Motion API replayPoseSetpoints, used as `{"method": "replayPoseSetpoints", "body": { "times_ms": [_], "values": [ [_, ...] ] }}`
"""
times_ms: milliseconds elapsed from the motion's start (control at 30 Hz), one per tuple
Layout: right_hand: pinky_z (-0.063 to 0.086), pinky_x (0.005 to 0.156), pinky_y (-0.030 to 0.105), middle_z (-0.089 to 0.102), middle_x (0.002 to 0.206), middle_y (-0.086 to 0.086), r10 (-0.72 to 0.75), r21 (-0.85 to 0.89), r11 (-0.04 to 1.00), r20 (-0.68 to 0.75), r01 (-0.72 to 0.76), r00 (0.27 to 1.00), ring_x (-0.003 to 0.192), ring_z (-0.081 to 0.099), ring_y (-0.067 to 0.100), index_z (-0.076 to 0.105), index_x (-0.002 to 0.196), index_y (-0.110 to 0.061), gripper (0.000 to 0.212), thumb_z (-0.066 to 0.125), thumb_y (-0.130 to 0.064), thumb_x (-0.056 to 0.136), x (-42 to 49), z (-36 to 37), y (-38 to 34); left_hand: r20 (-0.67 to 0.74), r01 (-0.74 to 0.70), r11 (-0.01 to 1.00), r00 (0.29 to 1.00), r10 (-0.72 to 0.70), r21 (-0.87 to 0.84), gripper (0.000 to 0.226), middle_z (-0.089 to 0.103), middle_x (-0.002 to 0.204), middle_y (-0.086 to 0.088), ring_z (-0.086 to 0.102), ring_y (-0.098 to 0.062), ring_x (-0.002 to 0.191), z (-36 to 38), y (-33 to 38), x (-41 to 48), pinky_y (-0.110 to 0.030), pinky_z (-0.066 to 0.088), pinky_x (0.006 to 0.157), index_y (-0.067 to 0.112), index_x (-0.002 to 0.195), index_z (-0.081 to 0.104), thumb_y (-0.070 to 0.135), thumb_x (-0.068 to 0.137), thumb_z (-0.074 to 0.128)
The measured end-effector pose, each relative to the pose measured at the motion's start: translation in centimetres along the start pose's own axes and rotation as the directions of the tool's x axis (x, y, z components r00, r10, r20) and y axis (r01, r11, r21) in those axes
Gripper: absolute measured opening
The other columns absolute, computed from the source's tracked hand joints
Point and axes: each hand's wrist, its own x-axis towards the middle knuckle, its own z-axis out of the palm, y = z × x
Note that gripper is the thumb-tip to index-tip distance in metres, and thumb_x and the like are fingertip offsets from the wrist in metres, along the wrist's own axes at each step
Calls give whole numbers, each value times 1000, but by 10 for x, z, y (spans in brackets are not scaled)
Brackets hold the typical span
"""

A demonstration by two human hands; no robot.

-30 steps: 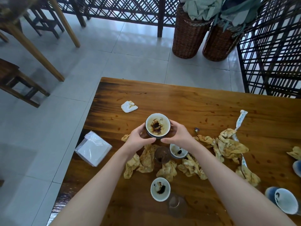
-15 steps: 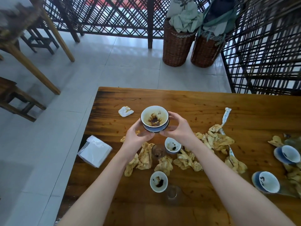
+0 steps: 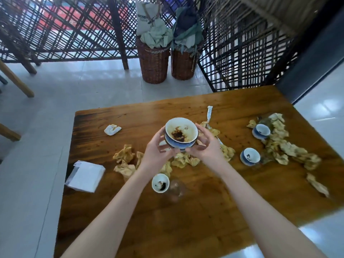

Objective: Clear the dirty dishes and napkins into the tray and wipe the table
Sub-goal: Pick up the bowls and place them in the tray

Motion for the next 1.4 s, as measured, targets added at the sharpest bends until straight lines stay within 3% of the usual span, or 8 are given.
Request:
{"method": "replayPoseSetpoints", "body": {
  "times_ms": [267, 400, 500, 700, 867, 1100, 1267, 1400],
  "values": [
    [52, 83, 17, 57, 119, -27, -49, -19, 999, -170, 46, 984, 113, 55, -5, 49, 120, -45, 72, 85, -11, 68, -64, -73, 0, 162, -119, 993, 979, 120, -11, 74, 63, 117, 8, 64, -15, 106, 74, 33, -20, -14, 53, 77, 31, 136, 42, 7, 76, 78],
    [53, 82, 18, 60, 122, -16, -80, -3, 997, -231, 82, 970, 114, 58, 6, 48, 131, -32, 76, 84, -8, 68, -93, -117, 3, 204, -179, 984, 963, 177, -13, 72, 60, 116, 23, 60, -1, 108, 118, 49, -30, -11, 51, 73, 34, 132, 45, 9, 75, 80],
    [54, 81, 21, 63, 123, -5, -98, 8, 995, -263, 104, 960, 109, 62, 10, 49, 134, -24, 76, 83, -2, 69, -115, -155, 10, 252, -190, 981, 949, 191, -26, 72, 62, 118, 16, 64, -11, 106, 158, 58, -37, -14, 52, 76, 39, 129, 46, 7, 74, 80],
    [51, 70, 11, 60, 109, -31, -87, -22, 996, -328, 84, 941, 103, 57, -12, 49, 124, -36, 71, 84, -8, 69, -160, -247, 27, 323, -181, 983, 930, 176, -14, 74, 67, 105, 17, 67, -3, 95, 258, 70, -57, -11, 51, 72, 22, 139, 44, 5, 75, 78],
    [50, 73, 10, 55, 117, -32, -75, -14, 997, -356, 75, 931, 109, 52, -14, 48, 123, -41, 71, 85, -16, 69, -194, -329, 46, 363, -163, 987, 919, 152, -1, 72, 66, 112, 8, 66, -8, 101, 348, 80, -72, -14, 51, 76, 20, 138, 44, 4, 76, 78],
    [57, 80, 26, 57, 124, -14, -84, 22, 995, -350, 98, 933, 113, 60, 20, 47, 123, -41, 73, 84, -9, 69, -230, -425, 70, 375, -178, 984, 913, 159, 15, 71, 64, 113, 16, 65, -7, 103, 450, 95, -91, -13, 52, 75, 23, 137, 46, 6, 76, 78],
    [56, 87, 38, 58, 130, -4, -55, 44, 996, -403, 80, 914, 118, 57, 12, 44, 140, -21, 82, 84, -9, 69, -252, -480, 86, 431, -169, 985, 890, 145, 19, 70, 62, 112, 18, 62, 4, 100, 511, 107, -96, -11, 51, 72, 18, 138, 45, 5, 77, 77],
    [56, 86, 37, 66, 118, -8, -47, 54, 995, -440, 79, 897, 113, 60, 10, 49, 132, -38, 75, 84, -11, 70, -264, -519, 96, 482, -194, 981, 861, 163, 15, 71, 63, 122, 0, 65, -17, 105, 554, 116, -91, -24, 56, 83, 13, 139, 45, 6, 77, 78]
  ]
}}
